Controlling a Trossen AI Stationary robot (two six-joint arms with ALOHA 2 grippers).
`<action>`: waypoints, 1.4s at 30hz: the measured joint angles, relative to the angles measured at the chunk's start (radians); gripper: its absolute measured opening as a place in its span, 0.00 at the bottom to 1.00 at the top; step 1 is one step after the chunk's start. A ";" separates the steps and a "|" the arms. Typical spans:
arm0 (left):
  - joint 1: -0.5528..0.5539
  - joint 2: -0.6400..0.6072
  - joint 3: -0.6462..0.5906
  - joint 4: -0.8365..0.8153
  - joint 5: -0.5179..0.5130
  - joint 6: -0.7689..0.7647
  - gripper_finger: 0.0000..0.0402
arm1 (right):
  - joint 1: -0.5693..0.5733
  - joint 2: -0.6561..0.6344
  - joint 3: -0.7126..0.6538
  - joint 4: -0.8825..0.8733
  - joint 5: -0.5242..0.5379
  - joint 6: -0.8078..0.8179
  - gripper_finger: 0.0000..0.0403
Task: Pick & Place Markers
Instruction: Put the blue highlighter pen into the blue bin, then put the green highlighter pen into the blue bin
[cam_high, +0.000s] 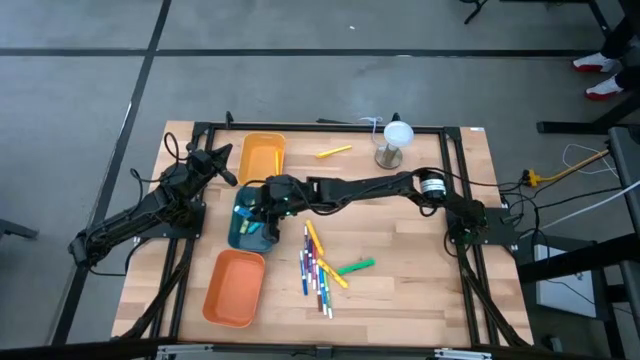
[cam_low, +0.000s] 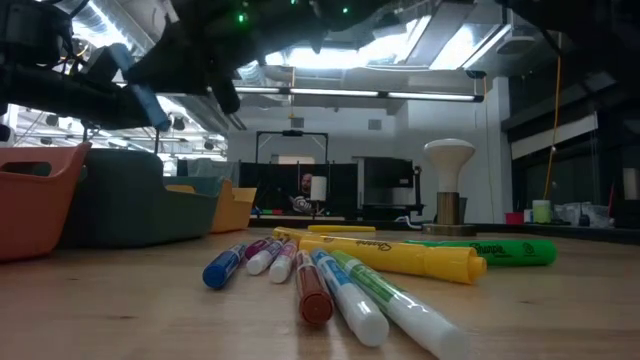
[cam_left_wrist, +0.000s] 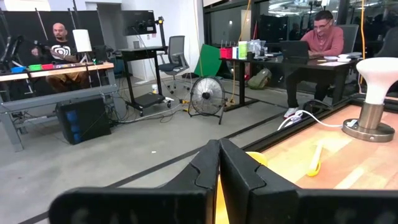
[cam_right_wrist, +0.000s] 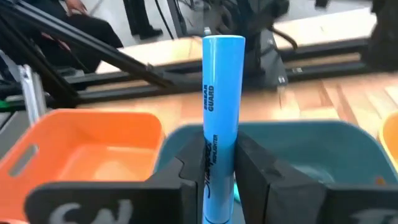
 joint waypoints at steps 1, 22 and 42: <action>0.000 0.000 0.000 0.000 0.000 0.000 0.02 | -0.003 0.006 0.001 0.004 0.000 0.000 0.15; 0.000 0.000 0.000 0.000 0.000 0.000 0.02 | -0.018 0.025 -0.002 0.023 0.063 0.009 0.54; 0.000 0.000 0.000 0.000 0.000 0.000 0.02 | -0.005 0.025 -0.004 -0.118 -0.513 0.198 0.54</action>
